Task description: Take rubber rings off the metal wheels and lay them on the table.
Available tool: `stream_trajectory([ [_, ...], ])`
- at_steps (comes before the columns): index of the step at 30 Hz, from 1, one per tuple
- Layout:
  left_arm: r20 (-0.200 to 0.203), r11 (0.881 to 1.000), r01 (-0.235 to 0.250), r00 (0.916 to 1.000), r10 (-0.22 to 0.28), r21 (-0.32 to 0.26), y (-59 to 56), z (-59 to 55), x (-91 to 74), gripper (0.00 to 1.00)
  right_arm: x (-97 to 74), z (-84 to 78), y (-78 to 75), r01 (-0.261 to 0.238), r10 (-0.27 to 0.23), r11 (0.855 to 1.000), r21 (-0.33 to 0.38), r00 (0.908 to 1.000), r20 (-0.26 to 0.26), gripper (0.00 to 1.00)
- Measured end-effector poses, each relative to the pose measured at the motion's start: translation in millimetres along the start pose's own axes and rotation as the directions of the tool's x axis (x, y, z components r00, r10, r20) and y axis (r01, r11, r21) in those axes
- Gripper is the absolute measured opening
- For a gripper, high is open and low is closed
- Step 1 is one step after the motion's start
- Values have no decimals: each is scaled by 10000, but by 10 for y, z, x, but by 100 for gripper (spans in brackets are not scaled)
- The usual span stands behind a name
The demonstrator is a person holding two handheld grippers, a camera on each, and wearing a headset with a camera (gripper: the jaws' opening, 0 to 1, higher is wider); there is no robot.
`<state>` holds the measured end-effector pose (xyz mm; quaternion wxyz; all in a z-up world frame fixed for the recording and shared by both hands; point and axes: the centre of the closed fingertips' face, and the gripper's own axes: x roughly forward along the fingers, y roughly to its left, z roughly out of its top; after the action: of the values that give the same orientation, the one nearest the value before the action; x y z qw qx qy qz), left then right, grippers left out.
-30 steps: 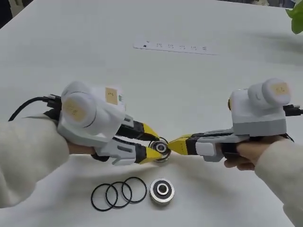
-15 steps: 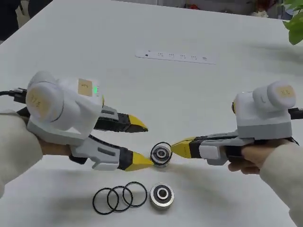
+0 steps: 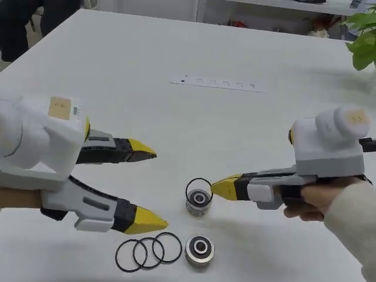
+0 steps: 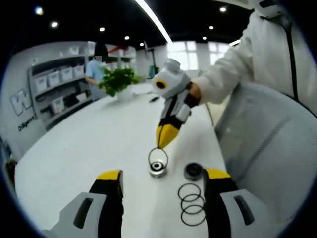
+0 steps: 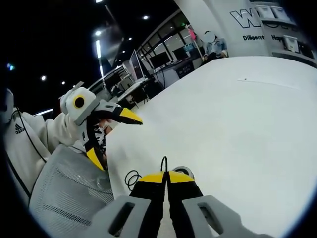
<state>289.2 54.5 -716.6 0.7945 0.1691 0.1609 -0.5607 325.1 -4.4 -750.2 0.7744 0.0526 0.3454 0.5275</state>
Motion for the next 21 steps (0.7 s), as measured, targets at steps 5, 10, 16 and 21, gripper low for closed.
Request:
stream_trajectory([
  [5,188,9994,-308,9993,310,-128,-1,13,-155,70,-11,15,51,-34,34,10000,-88,10000,25,0],
  [10,418,9956,-813,9956,833,-468,28,8,-303,80,-16,29,110,-97,98,9998,-151,9999,37,0],
  [16,445,9912,-1206,9914,1231,-545,21,-40,-456,82,-4,51,198,-245,246,9995,-223,9997,55,0],
  [21,467,9847,-1501,9869,1546,-887,-4,-97,-558,87,20,62,255,-396,397,9989,-259,9992,35,0],
])
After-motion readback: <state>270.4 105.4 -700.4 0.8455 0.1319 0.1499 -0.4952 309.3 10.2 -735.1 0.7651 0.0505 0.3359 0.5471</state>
